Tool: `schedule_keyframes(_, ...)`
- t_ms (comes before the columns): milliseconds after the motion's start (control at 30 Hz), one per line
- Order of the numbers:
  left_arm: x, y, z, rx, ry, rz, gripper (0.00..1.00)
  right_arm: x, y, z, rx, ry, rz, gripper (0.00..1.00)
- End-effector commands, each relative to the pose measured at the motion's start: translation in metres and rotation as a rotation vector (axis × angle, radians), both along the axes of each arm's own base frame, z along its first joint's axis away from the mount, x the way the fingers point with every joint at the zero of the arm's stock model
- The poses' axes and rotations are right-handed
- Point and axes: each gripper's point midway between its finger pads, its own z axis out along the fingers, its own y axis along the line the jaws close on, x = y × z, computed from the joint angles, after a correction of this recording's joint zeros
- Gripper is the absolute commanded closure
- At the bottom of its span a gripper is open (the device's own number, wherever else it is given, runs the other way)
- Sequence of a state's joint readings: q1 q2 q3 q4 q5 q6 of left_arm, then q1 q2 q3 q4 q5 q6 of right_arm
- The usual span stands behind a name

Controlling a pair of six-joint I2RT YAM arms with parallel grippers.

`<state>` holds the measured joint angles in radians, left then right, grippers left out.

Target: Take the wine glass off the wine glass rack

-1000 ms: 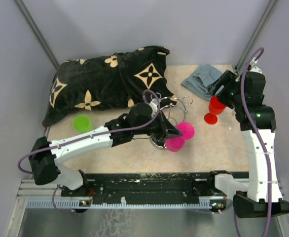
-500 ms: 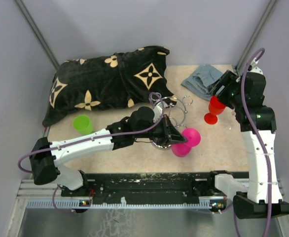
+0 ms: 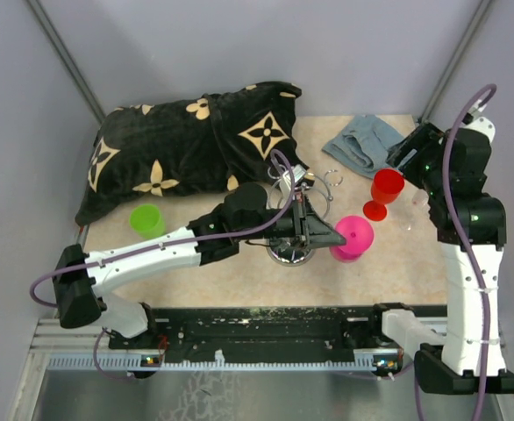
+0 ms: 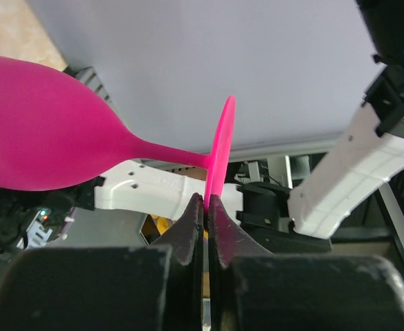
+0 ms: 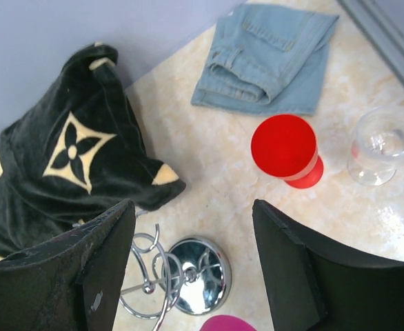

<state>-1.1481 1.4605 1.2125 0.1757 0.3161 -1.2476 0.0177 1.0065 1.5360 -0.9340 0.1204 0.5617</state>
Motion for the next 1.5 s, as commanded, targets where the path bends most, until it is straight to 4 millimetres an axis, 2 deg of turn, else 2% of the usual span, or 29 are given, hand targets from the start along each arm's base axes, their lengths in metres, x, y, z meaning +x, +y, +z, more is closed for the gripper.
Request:
schedule_keyframes(0, -0.015, 0.006, 0.068, -0.198, -0.156, -0.046, 1.00, -0.017, -0.022, 0.044, -0.047, -0.124, -0.106, 0.31)
schedule_keyframes(133, -0.019, 0.007, 0.084, -0.252, -0.199, -0.062, 1.00, -0.022, -0.026, 0.058, -0.055, -0.153, -0.127, 0.30)
schedule_keyframes(200, -0.019, 0.009, 0.099, -0.300, -0.239, -0.053, 1.00, -0.023, -0.027, 0.062, -0.054, -0.160, -0.131, 0.30)
schedule_keyframes(300, -0.009, 0.014, 0.134, -0.391, -0.392, 0.022, 1.00, -0.022, -0.026, 0.063, -0.045, -0.165, -0.136, 0.30)
schedule_keyframes(400, 0.006, 0.021, 0.172, -0.448, -0.638, 0.089, 1.00, -0.019, -0.025, 0.065, -0.038, -0.169, -0.133, 0.30)
schedule_keyframes(433, 0.012, 0.027, 0.191, -0.471, -0.716, 0.117, 1.00, -0.017, -0.024, 0.066, -0.035, -0.171, -0.126, 0.30)
schedule_keyframes(467, 0.019, 0.028, 0.195, -0.464, -0.783, 0.137, 1.00, -0.014, -0.023, 0.068, -0.032, -0.173, -0.118, 0.30)
schedule_keyframes(500, 0.027, 0.034, 0.211, -0.467, -0.866, 0.173, 1.00, -0.010, -0.021, 0.071, -0.030, -0.179, -0.108, 0.30)
schedule_keyframes(600, 0.061, 0.047, 0.231, -0.395, -1.039, 0.271, 1.00, 0.003, -0.015, 0.083, -0.027, -0.193, -0.072, 0.30)
schedule_keyframes(767, 0.125, 0.088, 0.252, -0.166, -1.284, 0.487, 1.00, 0.037, 0.001, 0.104, -0.012, -0.229, 0.019, 0.30)
schedule_keyframes(833, 0.144, 0.107, 0.253, -0.049, -1.401, 0.556, 1.00, 0.055, 0.011, 0.108, -0.001, -0.234, 0.075, 0.30)
schedule_keyframes(900, 0.153, 0.127, 0.249, 0.062, -1.509, 0.604, 1.00, 0.073, 0.025, 0.113, 0.016, -0.241, 0.149, 0.30)
schedule_keyframes(1033, 0.152, 0.153, 0.227, 0.239, -1.689, 0.601, 1.00, 0.115, 0.061, 0.113, 0.063, -0.213, 0.361, 0.34)
schedule_keyframes(1167, 0.138, 0.162, 0.200, 0.299, -1.725, 0.496, 1.00, 0.148, 0.101, 0.113, 0.131, -0.192, 0.610, 0.36)
schedule_keyframes(1233, 0.125, 0.159, 0.188, 0.275, -1.697, 0.415, 1.00, 0.150, 0.117, 0.122, 0.161, -0.217, 0.717, 0.37)
schedule_keyframes(1333, 0.105, 0.151, 0.168, 0.226, -1.656, 0.274, 1.00, 0.147, 0.134, 0.120, 0.220, -0.216, 0.844, 0.38)
schedule_keyframes(1467, 0.095, 0.143, 0.132, 0.259, -1.677, 0.109, 1.00, 0.137, 0.134, 0.116, 0.224, -0.210, 0.877, 0.38)
